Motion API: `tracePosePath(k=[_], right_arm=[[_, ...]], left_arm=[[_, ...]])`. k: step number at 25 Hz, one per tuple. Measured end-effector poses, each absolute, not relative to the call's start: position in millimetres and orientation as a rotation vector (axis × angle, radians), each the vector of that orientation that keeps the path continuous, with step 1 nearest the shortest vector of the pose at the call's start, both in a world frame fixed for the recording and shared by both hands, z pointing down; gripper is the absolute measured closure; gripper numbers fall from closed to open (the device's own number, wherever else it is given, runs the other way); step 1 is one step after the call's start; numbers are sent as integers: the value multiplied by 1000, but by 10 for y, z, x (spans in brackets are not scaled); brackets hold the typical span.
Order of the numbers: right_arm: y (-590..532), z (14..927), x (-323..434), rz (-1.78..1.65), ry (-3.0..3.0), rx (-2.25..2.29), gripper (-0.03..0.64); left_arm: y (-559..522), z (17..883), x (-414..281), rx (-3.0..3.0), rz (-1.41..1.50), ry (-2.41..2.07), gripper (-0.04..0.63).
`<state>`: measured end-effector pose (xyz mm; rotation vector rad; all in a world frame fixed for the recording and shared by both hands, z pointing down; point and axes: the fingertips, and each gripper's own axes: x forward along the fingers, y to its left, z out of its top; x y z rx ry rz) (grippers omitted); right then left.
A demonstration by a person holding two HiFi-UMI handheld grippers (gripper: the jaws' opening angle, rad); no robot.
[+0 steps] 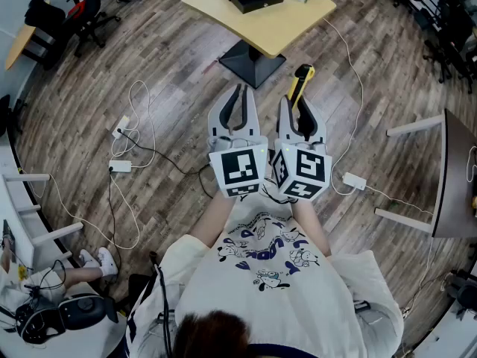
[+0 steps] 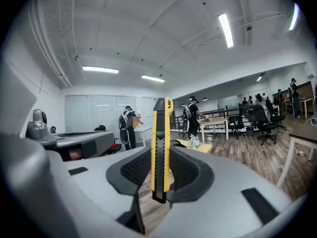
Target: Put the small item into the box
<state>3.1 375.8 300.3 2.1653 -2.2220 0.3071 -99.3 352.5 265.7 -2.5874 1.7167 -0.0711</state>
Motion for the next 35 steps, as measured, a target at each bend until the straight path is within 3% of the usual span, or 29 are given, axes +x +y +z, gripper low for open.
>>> tracePosePath(k=[25, 35], right_arm=[[3622, 3154, 260, 342, -2289, 2056, 488], [3102, 3262, 383, 382, -2284, 2039, 488]], left_arm=[[3443, 2806, -737, -2560, -92, 1808, 552], [2936, 2887, -568, -2571, -109, 1807, 552]])
